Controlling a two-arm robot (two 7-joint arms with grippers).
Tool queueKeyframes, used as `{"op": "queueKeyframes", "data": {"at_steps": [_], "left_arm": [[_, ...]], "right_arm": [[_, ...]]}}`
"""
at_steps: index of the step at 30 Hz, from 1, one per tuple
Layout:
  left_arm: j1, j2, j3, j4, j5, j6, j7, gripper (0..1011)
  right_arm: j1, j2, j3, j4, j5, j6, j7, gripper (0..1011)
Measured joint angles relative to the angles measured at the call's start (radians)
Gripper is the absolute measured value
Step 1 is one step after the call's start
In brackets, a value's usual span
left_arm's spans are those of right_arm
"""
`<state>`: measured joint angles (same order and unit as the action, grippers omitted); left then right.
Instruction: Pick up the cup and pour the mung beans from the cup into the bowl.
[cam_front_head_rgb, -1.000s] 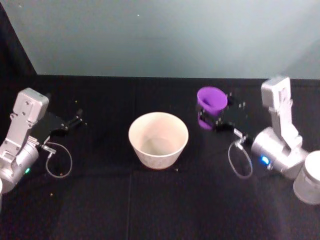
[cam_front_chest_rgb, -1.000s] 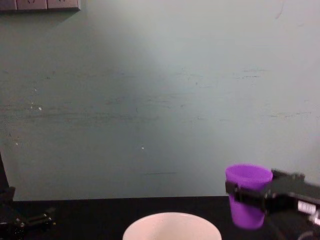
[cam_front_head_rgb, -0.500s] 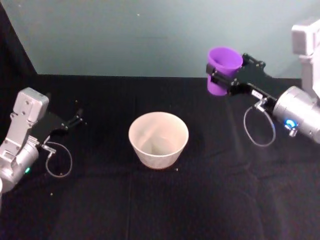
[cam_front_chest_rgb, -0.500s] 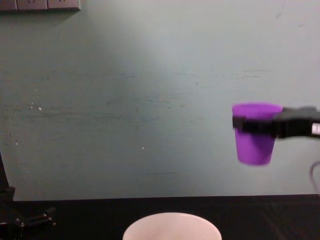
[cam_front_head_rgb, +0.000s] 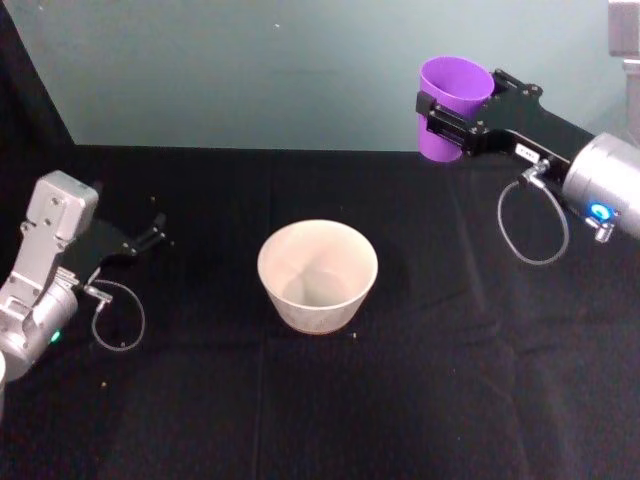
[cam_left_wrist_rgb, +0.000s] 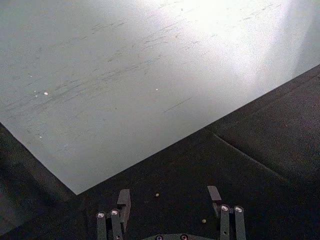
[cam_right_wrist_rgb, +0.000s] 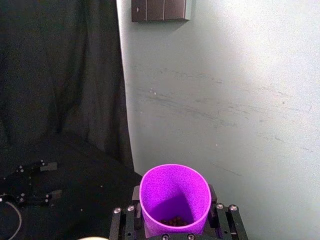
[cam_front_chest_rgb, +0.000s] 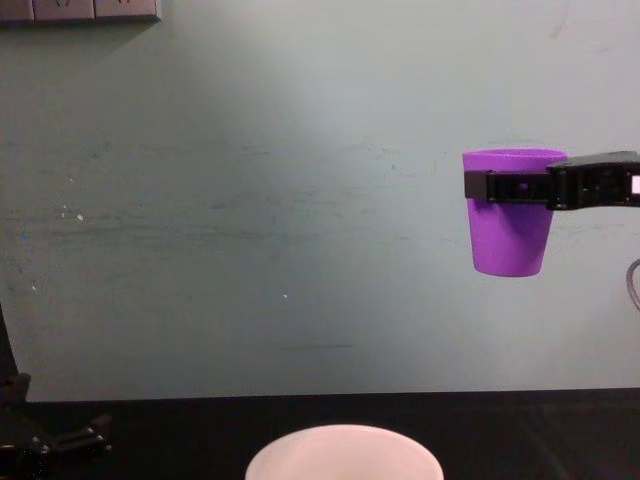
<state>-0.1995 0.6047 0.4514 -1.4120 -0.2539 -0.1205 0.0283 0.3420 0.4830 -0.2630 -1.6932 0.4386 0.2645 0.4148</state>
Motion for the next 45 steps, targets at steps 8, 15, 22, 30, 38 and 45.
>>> {"op": "queueKeyframes", "data": {"at_steps": [8,15,22,30,38,45], "left_arm": [[0.000,0.000,0.000,0.000,0.000,0.000,0.000,1000],[0.000,0.000,0.000,0.000,0.000,0.000,0.000,1000],[0.000,0.000,0.000,0.000,0.000,0.000,0.000,1000],[0.000,0.000,0.000,0.000,0.000,0.000,0.000,1000],[0.000,0.000,0.000,0.000,0.000,0.000,0.000,1000],[0.000,0.000,0.000,0.000,0.000,0.000,0.000,1000]], "right_arm": [[0.016,0.030,-0.022,-0.021,0.006,0.037,-0.012,730],[0.016,0.028,-0.021,-0.021,0.007,0.038,-0.013,729],[0.015,0.026,-0.019,-0.019,0.007,0.036,-0.013,729],[0.014,0.025,-0.018,-0.018,0.007,0.034,-0.013,729],[0.013,0.025,-0.017,-0.018,0.006,0.033,-0.013,729],[0.013,0.024,-0.017,-0.018,0.005,0.033,-0.013,729]]}}
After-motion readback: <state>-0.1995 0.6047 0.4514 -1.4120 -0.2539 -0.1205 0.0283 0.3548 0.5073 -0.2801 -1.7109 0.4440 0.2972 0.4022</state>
